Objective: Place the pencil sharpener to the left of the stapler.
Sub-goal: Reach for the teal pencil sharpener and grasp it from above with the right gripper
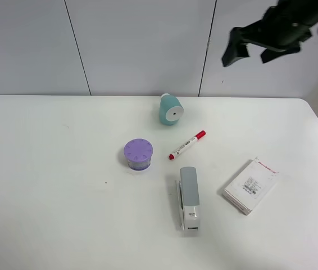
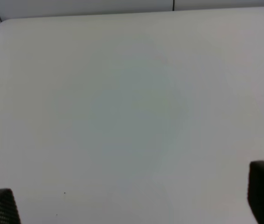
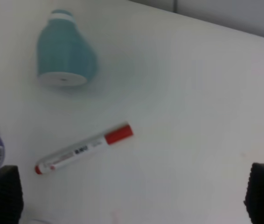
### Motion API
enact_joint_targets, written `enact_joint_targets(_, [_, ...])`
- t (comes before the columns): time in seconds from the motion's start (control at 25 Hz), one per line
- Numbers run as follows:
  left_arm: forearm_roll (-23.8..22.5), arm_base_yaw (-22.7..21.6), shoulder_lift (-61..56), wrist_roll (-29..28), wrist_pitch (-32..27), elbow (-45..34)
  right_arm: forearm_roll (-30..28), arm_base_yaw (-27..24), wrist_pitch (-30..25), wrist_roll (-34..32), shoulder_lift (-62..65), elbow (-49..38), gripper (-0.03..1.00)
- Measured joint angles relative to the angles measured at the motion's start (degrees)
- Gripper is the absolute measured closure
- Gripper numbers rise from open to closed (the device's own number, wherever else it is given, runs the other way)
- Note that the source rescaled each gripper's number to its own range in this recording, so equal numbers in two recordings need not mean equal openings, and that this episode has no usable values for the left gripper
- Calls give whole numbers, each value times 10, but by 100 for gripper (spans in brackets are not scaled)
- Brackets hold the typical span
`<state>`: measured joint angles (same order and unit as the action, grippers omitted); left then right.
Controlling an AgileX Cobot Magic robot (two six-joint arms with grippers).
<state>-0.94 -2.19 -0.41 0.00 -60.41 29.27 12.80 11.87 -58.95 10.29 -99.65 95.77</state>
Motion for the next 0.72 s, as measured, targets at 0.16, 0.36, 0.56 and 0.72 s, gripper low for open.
enact_joint_targets(0.16, [0,0,0,0,0,0,2,53,-46,-22,-139,162,10])
enact_joint_targets(0.36, [0,0,0,0,0,0,7,74,-54,-45,-253,262,10])
enact_joint_targets(0.56, [0,0,0,0,0,0,4,74,-41,-56,-318,276,10])
enact_joint_targets(0.72, [0,0,0,0,0,0,0,74,-18,-57,-341,278,10])
